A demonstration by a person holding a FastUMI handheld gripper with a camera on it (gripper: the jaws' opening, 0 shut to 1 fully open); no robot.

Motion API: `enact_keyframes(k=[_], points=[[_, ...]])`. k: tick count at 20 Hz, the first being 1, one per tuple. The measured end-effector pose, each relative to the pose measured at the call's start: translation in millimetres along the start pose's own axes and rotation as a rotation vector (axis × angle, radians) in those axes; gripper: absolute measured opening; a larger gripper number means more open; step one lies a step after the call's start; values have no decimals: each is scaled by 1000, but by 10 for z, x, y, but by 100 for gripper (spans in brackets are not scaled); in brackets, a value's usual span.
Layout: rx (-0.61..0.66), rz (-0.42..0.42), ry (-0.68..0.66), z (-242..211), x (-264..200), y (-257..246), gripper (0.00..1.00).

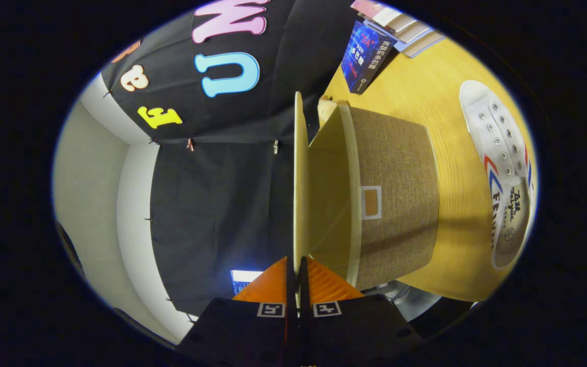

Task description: Open the storage box then place both shoes into the box .Put the left shoe in first, then the right shoe, with the right side of both shoes facing outward in a uniform manner.

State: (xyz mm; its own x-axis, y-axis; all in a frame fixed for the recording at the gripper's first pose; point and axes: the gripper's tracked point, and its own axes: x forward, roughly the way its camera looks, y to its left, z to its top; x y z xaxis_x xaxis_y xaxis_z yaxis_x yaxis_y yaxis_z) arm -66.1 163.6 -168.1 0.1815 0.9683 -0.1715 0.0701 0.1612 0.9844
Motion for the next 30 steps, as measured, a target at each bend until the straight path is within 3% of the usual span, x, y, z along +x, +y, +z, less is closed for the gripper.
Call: enact_keyframes(k=[10, 17, 24, 30], points=[[-79, -109, -34, -41, 351, 510, 5], [-132, -134, -77, -88, 816, 1044, 5], [-168, -139, -84, -127, 1683, 1412, 6], [-186, -174, -44, -332, 2555, 1337, 6]])
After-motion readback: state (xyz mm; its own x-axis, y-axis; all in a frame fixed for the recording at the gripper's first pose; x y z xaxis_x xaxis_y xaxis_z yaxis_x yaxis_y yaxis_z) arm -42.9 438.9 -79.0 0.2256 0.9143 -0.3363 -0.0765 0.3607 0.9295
